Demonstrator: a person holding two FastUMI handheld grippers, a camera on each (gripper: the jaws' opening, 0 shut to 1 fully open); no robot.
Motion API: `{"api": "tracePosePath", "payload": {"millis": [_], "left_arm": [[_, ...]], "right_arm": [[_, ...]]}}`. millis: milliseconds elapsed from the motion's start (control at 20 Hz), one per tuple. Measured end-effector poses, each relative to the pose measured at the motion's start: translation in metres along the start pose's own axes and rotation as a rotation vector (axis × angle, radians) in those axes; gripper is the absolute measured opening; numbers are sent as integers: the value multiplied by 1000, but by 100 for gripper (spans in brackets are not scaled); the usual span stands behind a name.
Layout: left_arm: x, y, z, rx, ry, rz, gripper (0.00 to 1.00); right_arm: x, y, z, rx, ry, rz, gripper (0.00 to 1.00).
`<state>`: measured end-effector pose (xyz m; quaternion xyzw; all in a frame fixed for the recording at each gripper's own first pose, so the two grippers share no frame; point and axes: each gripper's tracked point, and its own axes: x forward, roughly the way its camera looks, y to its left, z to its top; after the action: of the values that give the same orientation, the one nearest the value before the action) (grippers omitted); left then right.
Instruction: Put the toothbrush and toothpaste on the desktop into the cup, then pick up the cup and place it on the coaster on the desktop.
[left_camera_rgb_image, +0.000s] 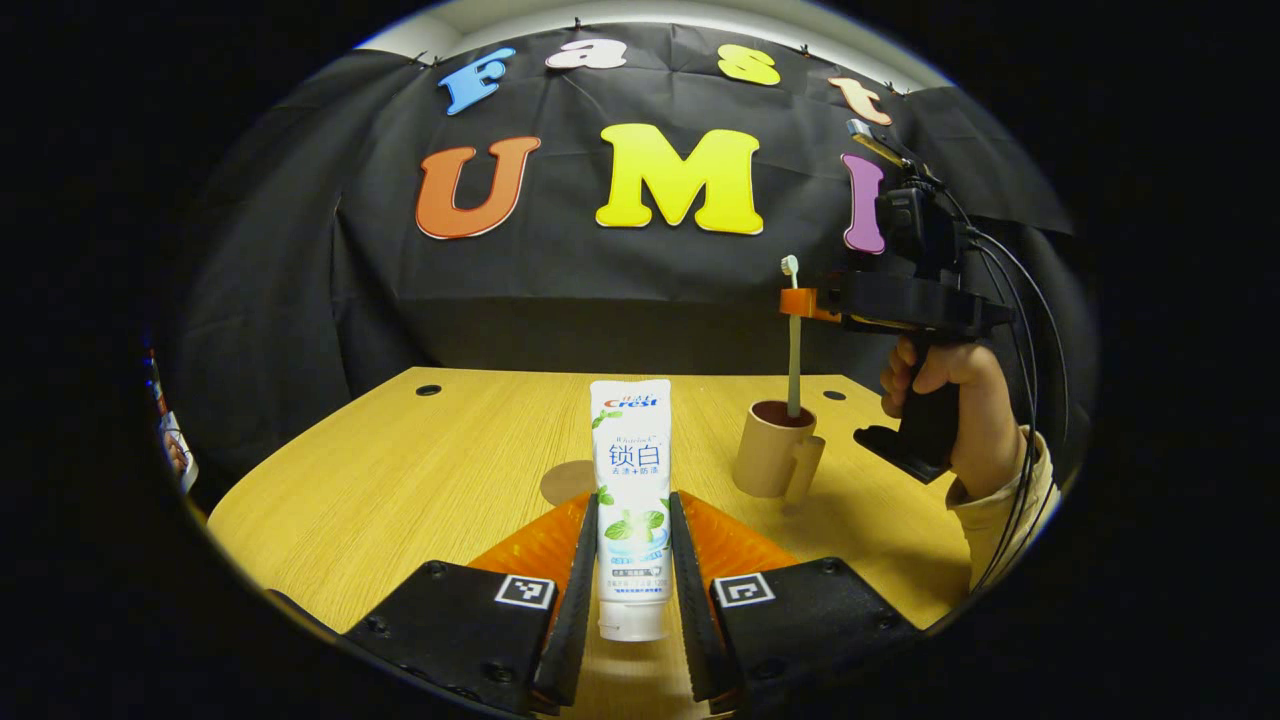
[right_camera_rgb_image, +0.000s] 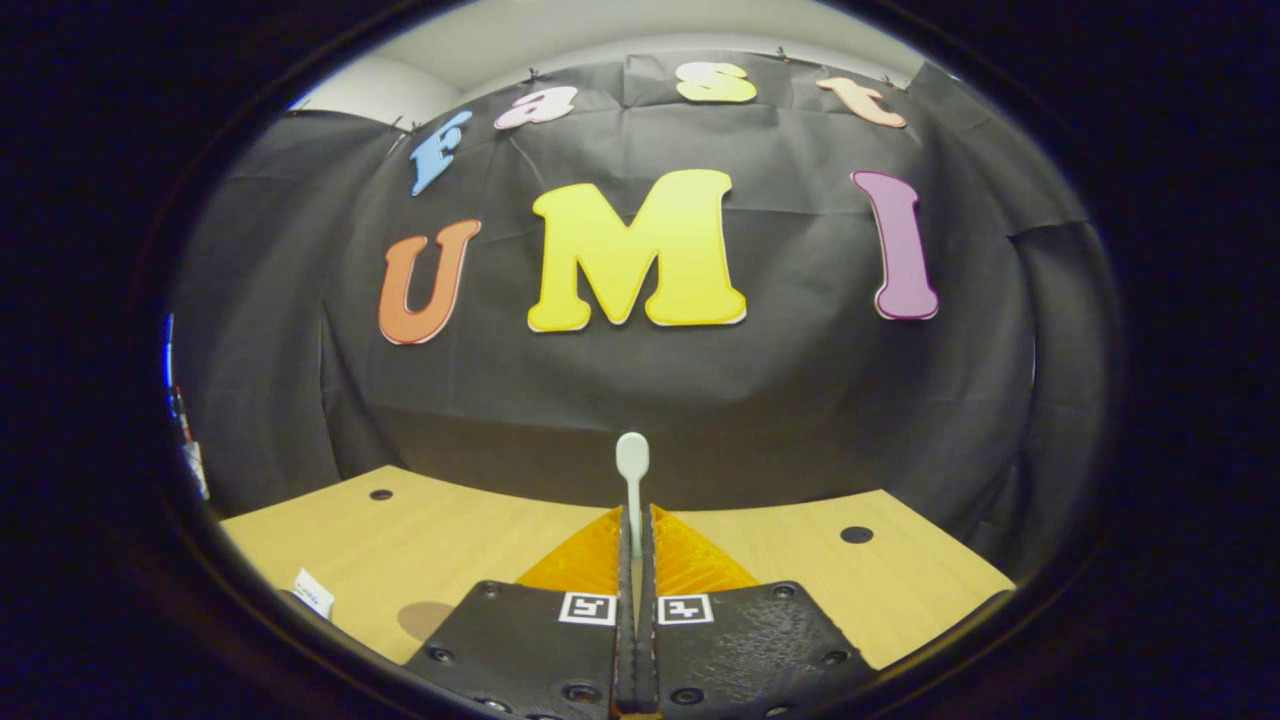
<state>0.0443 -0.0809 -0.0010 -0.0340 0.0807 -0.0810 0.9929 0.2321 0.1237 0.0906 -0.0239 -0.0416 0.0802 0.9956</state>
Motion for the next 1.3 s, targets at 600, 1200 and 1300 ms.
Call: {"api": "tracePosePath", "payload": {"millis": [600,1200,1300], "left_arm": [[20,-23,11,15,-18,-14,44],[86,-91,81,15,-150,-55,43],[98,-106,94,23,-168,-69,43]], "right_arm": [[-53,-33,20,28,-115,-6,96],[-154,-94,-63,-105,-81,-89,96],[-154,-93,-75,-115,-43,-70,95]]}}
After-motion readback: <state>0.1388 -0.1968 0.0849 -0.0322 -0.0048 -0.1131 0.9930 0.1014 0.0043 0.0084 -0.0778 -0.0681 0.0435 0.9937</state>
